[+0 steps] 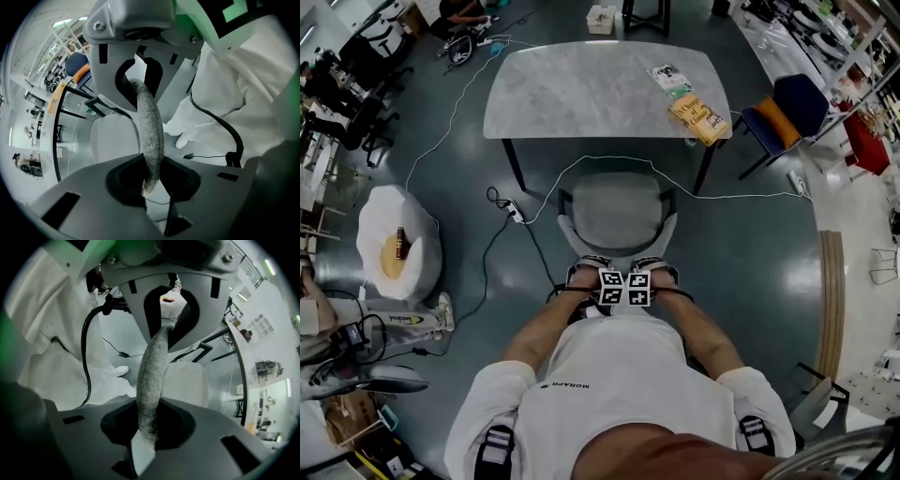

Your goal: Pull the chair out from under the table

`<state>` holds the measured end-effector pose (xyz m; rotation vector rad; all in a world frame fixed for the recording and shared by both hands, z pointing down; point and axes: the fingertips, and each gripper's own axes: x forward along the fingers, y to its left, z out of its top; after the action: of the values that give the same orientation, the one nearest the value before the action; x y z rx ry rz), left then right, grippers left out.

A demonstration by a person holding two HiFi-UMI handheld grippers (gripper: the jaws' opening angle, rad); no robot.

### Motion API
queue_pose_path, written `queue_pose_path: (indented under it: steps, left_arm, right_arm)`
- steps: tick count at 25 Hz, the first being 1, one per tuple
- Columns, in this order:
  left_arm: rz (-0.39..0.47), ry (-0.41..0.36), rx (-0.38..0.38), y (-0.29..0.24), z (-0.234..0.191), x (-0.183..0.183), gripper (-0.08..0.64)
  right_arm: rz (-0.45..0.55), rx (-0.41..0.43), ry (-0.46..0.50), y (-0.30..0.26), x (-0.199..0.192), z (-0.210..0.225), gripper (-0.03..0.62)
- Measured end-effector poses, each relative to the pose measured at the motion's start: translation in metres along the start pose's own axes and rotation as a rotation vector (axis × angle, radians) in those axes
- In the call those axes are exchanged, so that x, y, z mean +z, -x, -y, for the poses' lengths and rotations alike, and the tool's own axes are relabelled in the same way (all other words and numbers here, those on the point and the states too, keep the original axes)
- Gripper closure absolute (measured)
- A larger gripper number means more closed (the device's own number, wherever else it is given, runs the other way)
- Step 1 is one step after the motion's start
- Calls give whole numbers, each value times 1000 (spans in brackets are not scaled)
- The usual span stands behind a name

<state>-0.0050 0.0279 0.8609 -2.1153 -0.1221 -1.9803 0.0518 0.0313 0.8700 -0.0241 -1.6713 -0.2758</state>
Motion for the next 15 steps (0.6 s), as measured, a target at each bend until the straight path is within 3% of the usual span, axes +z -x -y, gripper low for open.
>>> queue_pose_path:
  steps: [8,15]
  left_arm:
    - [-1,41,17,0,1,-2,492]
    - [-6,70,-24,14,2,-4,471]
  right_arm:
    - [-17,-1,1,0,1,-1,520]
    - [-29,9,10,14,3,-1,485]
